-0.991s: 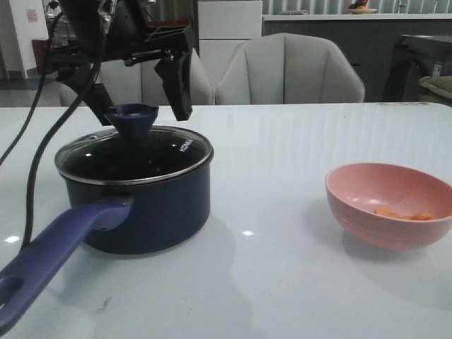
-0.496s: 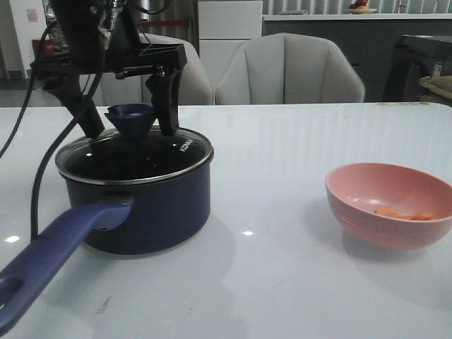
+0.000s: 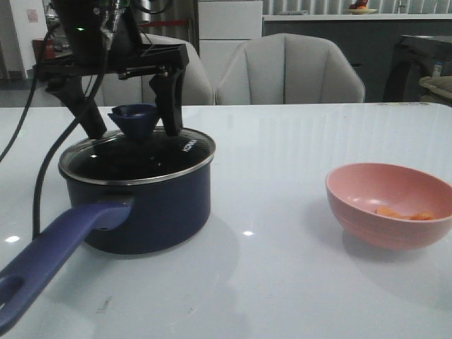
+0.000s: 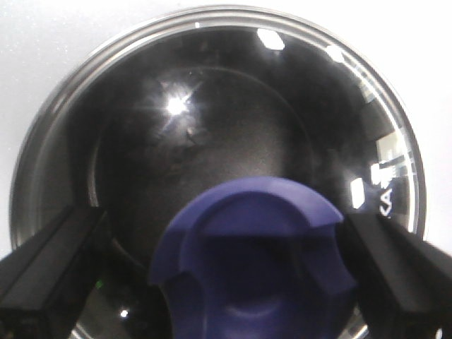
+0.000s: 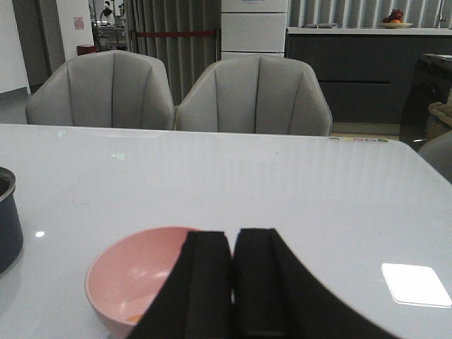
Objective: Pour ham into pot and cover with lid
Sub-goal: 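Lower the left gripper onto the purple lid knob and close it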
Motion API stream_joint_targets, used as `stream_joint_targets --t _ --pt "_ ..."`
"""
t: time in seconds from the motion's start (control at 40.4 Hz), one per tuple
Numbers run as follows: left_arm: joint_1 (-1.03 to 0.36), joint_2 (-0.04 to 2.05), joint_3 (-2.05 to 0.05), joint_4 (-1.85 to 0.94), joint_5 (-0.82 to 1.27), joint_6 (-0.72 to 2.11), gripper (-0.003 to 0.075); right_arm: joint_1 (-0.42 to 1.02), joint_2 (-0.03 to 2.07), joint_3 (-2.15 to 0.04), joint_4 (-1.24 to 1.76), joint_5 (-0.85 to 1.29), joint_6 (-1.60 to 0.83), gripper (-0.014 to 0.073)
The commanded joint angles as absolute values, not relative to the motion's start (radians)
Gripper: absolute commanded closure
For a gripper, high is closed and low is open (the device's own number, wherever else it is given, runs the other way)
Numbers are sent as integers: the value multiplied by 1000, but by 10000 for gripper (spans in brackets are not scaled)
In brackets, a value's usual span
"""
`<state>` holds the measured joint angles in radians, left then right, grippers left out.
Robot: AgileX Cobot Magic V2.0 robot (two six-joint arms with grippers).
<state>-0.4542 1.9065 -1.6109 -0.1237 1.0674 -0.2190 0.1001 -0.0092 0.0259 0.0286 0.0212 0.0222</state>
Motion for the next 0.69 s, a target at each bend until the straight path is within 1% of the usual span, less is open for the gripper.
stream_joint_targets --t 0.0,0.124,0.297,0.397,0.496,0.669 --pt "-459 1883 -1628 -172 1024 -226 57 101 -29 36 27 -56 15 444" --pt "-459 1883 -1628 -172 1026 -226 169 101 -29 36 27 -56 15 444" --pt "-459 1883 -1628 -172 1026 -226 367 101 -29 36 27 -56 15 444" --pt "-459 1883 -1628 -172 1026 -226 451 101 -29 36 27 -56 15 444" --pt "-459 1883 -1628 -172 1026 -226 494 101 -29 36 27 -56 15 444" --pt "-459 1883 -1628 -172 1026 -226 502 101 -29 36 27 -56 15 444"
